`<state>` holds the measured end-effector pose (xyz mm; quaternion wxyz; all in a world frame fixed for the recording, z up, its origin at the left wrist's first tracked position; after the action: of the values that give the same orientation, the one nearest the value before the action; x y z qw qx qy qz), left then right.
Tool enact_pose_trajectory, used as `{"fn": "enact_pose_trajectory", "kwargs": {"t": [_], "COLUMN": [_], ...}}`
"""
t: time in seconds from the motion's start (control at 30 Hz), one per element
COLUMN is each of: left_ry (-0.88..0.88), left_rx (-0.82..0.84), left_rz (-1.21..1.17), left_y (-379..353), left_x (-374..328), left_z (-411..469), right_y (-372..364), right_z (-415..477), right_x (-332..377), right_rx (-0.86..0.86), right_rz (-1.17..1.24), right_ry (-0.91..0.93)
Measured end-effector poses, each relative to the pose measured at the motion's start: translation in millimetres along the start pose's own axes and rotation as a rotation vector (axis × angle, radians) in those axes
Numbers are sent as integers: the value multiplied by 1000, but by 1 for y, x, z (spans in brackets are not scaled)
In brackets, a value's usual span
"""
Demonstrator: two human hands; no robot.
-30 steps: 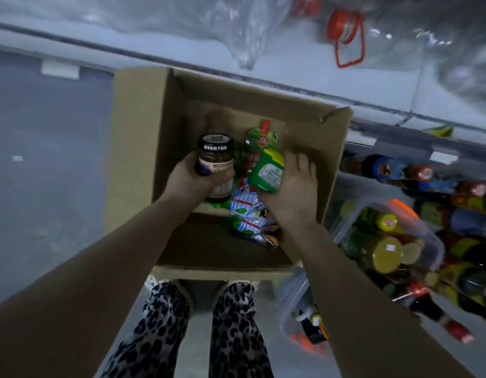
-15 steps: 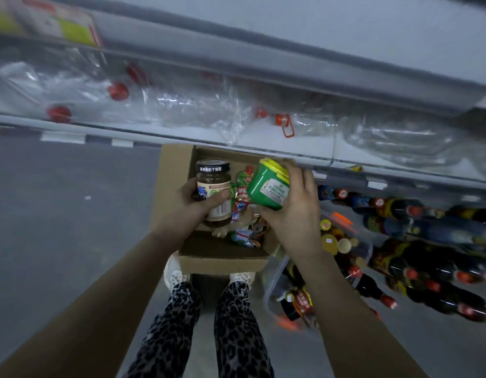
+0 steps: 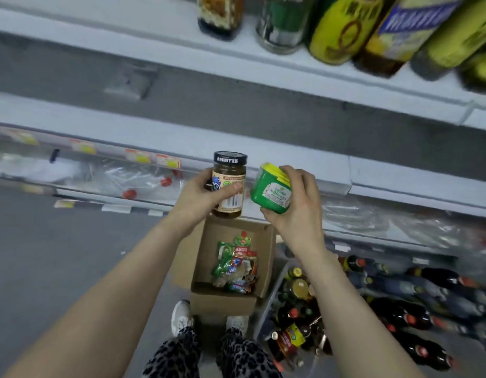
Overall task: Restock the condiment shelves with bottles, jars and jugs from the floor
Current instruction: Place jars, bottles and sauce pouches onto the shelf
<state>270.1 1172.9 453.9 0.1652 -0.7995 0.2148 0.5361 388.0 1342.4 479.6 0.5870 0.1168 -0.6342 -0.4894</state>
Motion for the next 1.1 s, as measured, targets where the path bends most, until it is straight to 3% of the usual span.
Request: {"fn": "enact_pose_trajectory", "kwargs": {"t": [0.3,0.63,1.1], "left_ry": [-281,-566,-865], "left_rx": [-121,-146,-75], "left_rz": [33,46,16], "left_y": [10,11,40], "left_x": [-149,-279,-414], "left_z": [-53,-92,-124], "right_y": [107,206,279], "right_z": [46,86,125], "right_x": [100,185,300], "right_rx": [-167,-330,-508], "right_rz": [18,-16,-97], "right_ry": [229,513,660]}}
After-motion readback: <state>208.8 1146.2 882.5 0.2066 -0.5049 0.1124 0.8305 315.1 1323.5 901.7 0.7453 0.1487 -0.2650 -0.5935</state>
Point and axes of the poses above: each hand's wrist, its own z-axis towards the middle knuckle, its own y-axis out of the back of the hand, x = y × z, the point moved 2 cm from there along z, towards the middle knuckle, and after that the axes turned 2 degrees about -x, right-handed, at the moved point
